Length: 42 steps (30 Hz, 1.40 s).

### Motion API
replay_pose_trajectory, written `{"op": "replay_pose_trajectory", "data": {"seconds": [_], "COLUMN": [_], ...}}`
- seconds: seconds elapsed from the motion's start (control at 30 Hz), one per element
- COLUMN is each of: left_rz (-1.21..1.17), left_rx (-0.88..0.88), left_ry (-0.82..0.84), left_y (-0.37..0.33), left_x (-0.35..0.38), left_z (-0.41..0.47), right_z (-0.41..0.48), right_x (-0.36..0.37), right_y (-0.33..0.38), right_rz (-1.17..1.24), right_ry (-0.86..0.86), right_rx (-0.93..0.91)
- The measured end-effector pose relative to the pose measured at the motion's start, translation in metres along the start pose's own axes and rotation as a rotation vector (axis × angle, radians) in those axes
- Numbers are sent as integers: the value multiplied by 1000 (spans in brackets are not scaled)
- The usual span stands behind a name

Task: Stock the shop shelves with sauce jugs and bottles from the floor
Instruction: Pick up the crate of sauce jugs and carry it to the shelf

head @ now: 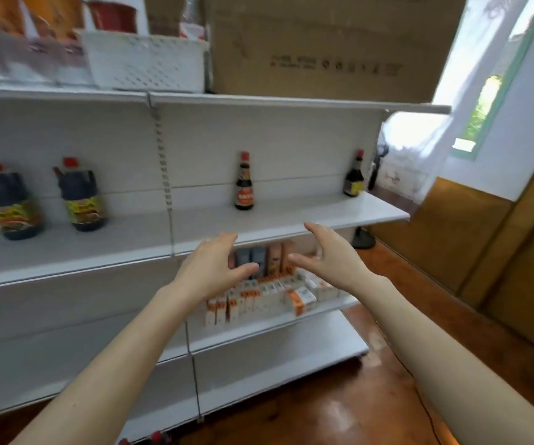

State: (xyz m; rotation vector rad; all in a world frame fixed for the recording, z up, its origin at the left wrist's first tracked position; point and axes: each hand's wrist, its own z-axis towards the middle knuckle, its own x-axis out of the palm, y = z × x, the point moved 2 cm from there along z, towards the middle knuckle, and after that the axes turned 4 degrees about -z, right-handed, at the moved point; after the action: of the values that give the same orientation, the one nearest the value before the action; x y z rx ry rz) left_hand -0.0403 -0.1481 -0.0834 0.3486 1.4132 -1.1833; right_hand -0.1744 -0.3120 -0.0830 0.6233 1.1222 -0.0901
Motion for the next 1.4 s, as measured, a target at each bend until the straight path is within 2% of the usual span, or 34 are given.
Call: {"op": "replay_pose_trajectory", "data": {"seconds": [0.33,0.6,0.73,1.03,1.4], "left_rz": [-127,-166,-213,-255,-120], "left_rx": [429,724,827,972,1069], "left_ry": [293,580,653,800,948], "left_y": [-105,-234,-313,-504,-666], "left_x": [112,240,297,399,536], "left_z": [122,143,135,104,100], "right_z": [-40,-161,-226,-333,-427], "right_x": [-27,-60,-83,-168,-225], "right_y": [-145,-250,-305,-427,-578], "right_rz": [-107,-112,-87,-111,-99], "right_ry": [-180,-270,-288,-338,-302], "right_rx": [494,944,1112,1291,1458]}}
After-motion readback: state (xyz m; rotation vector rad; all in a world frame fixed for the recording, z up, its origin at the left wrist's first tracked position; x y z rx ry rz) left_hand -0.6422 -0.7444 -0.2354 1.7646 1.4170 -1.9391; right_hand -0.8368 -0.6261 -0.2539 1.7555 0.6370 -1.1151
